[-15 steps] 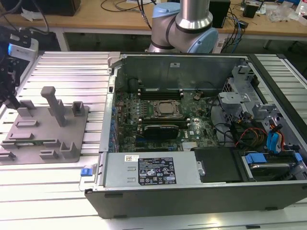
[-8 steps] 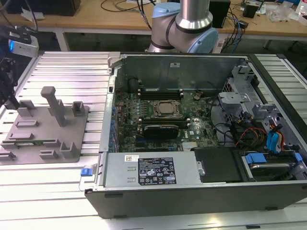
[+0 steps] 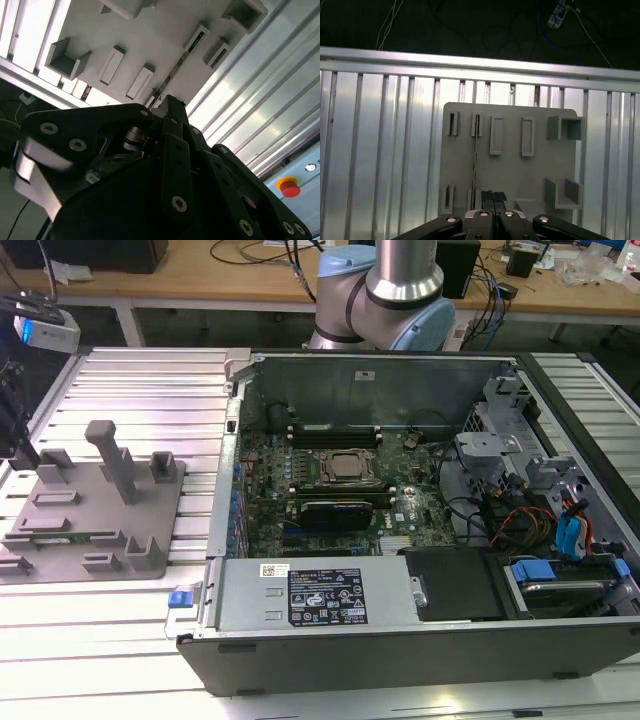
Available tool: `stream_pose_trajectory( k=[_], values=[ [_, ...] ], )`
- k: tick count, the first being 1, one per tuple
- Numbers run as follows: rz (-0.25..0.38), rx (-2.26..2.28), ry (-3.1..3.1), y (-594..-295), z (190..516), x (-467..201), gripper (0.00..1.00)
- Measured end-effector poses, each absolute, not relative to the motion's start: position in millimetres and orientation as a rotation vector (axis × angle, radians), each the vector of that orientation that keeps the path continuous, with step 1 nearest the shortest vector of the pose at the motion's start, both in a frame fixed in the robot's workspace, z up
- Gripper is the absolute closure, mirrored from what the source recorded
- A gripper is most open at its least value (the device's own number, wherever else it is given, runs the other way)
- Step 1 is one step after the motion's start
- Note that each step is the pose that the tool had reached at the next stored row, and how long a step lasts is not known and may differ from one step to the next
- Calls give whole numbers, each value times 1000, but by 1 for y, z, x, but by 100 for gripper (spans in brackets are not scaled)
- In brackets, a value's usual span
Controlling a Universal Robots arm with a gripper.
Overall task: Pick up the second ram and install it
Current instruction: 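Pick up the second ram and move it above second insertion slot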
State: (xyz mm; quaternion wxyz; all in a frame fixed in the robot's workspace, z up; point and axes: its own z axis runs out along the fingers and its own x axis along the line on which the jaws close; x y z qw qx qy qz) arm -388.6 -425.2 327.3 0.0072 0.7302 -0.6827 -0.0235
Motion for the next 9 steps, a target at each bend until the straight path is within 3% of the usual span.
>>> stream_pose_trajectory(
  k=[9],
  values=[
    [-74,2235,-2187,-426,304,-394,92]
  ],
)
